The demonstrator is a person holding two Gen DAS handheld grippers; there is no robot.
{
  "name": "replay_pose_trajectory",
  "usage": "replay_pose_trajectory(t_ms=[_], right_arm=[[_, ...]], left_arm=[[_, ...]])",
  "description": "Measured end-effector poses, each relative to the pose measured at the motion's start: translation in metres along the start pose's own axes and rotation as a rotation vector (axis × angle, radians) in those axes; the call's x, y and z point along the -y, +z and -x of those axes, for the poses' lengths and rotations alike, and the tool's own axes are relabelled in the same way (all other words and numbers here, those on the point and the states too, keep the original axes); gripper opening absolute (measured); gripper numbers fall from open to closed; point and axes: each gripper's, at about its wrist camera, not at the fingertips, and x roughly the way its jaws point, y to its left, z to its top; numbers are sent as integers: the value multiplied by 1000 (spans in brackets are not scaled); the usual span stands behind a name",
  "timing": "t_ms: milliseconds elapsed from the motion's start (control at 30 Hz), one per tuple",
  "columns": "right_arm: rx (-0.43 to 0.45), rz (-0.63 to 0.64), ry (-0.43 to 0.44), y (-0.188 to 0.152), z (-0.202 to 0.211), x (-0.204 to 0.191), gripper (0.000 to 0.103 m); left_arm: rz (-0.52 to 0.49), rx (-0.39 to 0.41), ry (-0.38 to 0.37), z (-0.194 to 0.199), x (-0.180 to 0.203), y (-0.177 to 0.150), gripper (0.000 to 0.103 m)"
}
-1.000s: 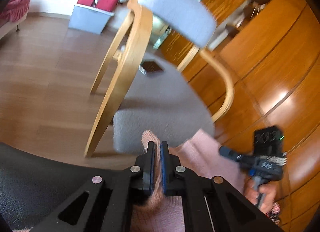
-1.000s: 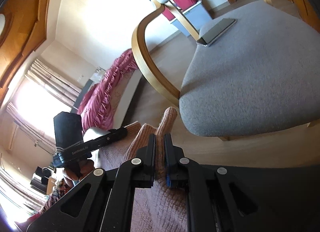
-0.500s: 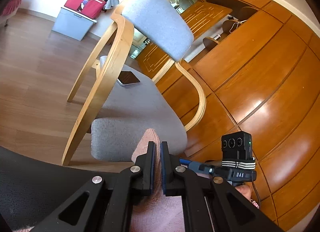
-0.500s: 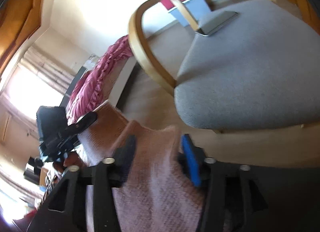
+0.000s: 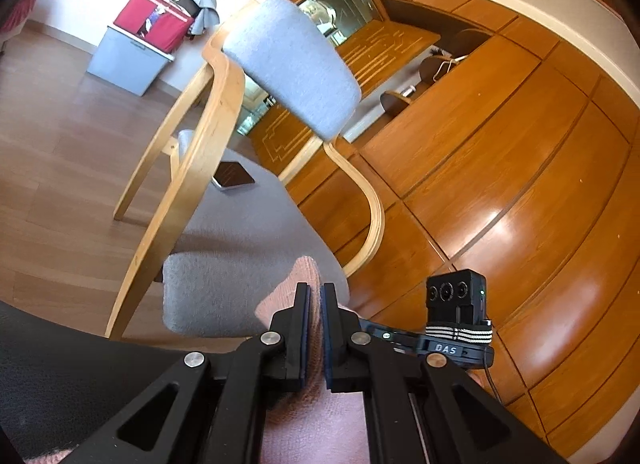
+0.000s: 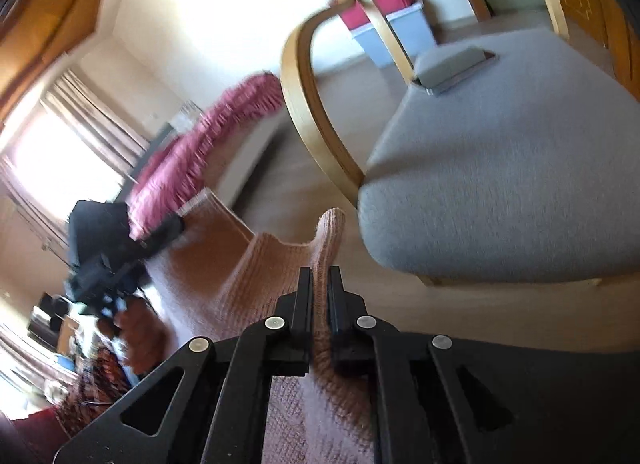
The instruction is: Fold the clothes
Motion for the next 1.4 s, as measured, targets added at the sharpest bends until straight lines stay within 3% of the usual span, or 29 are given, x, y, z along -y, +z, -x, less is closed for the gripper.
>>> replay_pose_trajectory(t_ms=[133, 300, 567, 867, 933, 1000, 1067, 1133, 1267, 1400], right_arm=[[6, 13, -28, -2, 12, -6, 7], [35, 95, -53, -17, 41, -36, 7], [47, 300, -112, -75, 90, -88, 7], [-90, 386, -115, -143, 95, -110, 13], [-81, 373, -100, -151, 102, -109, 15], [-74, 356, -75, -159, 110, -108, 25], [-86, 340, -53, -166, 116, -108, 47], [-112, 338, -67, -174, 118, -107, 56], [-124, 297, -120, -187, 127, -99, 56], [-70, 118, -63, -185, 140, -77, 56]], left_arm=[[-18, -8, 56, 7, 10, 0, 4], [-70, 1, 42, 32, 38, -11, 4], [-146, -40, 59, 72, 69, -60, 4], [-71, -120, 94, 101, 60, -105, 6], [-80, -121, 83, 111, 64, -112, 6], [-100, -146, 78, 118, 69, -120, 8], [-128, -189, 80, 121, 73, -130, 8], [-139, -239, 98, 125, 75, -142, 9], [-115, -298, 150, 133, 72, -158, 9], [-29, -225, 204, 147, 64, -151, 9]])
